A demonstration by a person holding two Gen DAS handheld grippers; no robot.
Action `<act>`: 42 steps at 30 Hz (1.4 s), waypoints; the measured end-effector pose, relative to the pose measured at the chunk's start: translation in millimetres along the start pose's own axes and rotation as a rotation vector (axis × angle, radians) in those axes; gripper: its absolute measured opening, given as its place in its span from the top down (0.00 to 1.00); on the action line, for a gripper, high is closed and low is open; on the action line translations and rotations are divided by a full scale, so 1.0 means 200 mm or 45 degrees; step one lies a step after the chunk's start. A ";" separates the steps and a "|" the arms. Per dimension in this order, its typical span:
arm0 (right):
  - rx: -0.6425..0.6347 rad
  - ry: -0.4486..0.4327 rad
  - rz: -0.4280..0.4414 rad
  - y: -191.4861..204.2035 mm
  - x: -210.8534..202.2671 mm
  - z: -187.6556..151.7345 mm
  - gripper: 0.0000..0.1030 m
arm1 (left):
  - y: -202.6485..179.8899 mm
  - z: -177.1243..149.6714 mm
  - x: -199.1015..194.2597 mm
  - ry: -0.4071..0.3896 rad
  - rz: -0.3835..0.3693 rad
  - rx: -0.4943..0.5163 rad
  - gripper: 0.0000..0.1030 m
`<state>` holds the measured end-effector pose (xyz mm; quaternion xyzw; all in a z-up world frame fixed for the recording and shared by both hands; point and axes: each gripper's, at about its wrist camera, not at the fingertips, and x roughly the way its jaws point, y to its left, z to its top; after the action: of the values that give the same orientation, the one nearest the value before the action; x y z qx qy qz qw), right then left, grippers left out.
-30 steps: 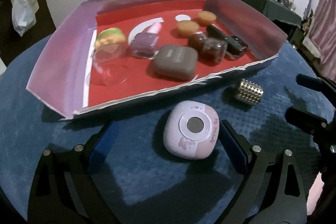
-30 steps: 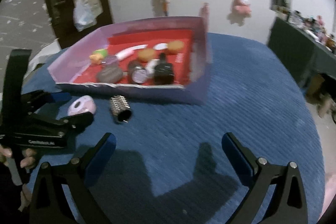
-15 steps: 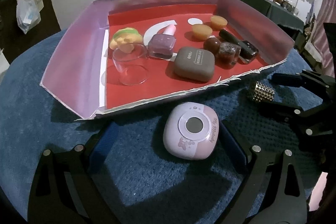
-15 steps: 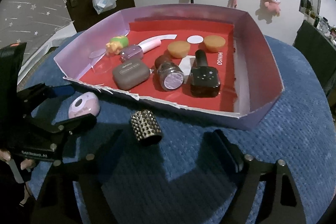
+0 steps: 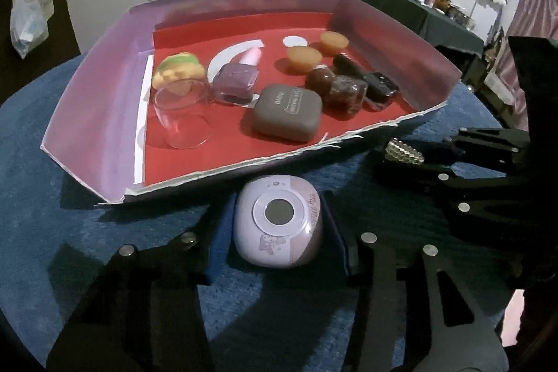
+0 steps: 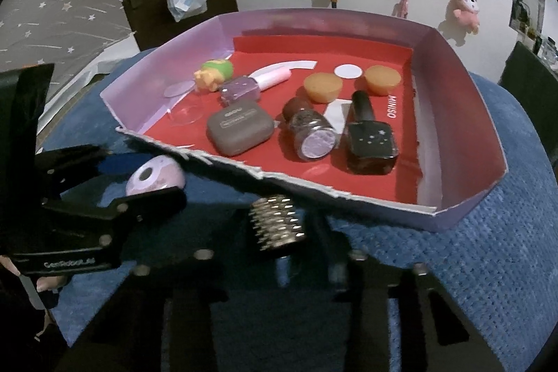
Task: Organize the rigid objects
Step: 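Grasp the lilac compact with the left gripper while the right gripper grasps the metal cylinder, then carry the lilac compact and metal cylinder into the box and lower them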
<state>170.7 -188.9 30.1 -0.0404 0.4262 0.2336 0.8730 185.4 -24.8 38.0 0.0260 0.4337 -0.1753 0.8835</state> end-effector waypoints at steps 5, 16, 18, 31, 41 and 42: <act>0.035 -0.025 0.063 0.02 -0.07 -0.02 0.73 | -0.02 0.00 -0.06 -0.027 -0.052 -0.007 0.56; -0.004 -0.107 0.072 0.10 -0.21 -0.03 0.73 | -0.07 0.00 -0.17 -0.077 -0.048 0.021 0.56; 0.001 -0.109 0.075 0.10 -0.21 -0.04 0.73 | -0.07 0.00 -0.17 -0.079 -0.047 0.020 0.56; 0.037 -0.186 0.087 0.02 -0.27 0.24 0.73 | 0.08 0.39 -0.18 -0.088 -0.044 0.003 0.56; 0.100 -0.030 -0.028 -0.19 0.05 0.68 0.73 | 0.24 0.74 0.16 0.103 -0.006 -0.041 0.56; 0.103 -0.011 -0.042 -0.21 0.09 0.71 0.73 | 0.25 0.77 0.20 0.116 -0.002 -0.047 0.56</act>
<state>301.5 -180.6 102.1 -0.0109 0.4309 0.2018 0.8795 340.3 -18.8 97.3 0.0172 0.4766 -0.1667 0.8630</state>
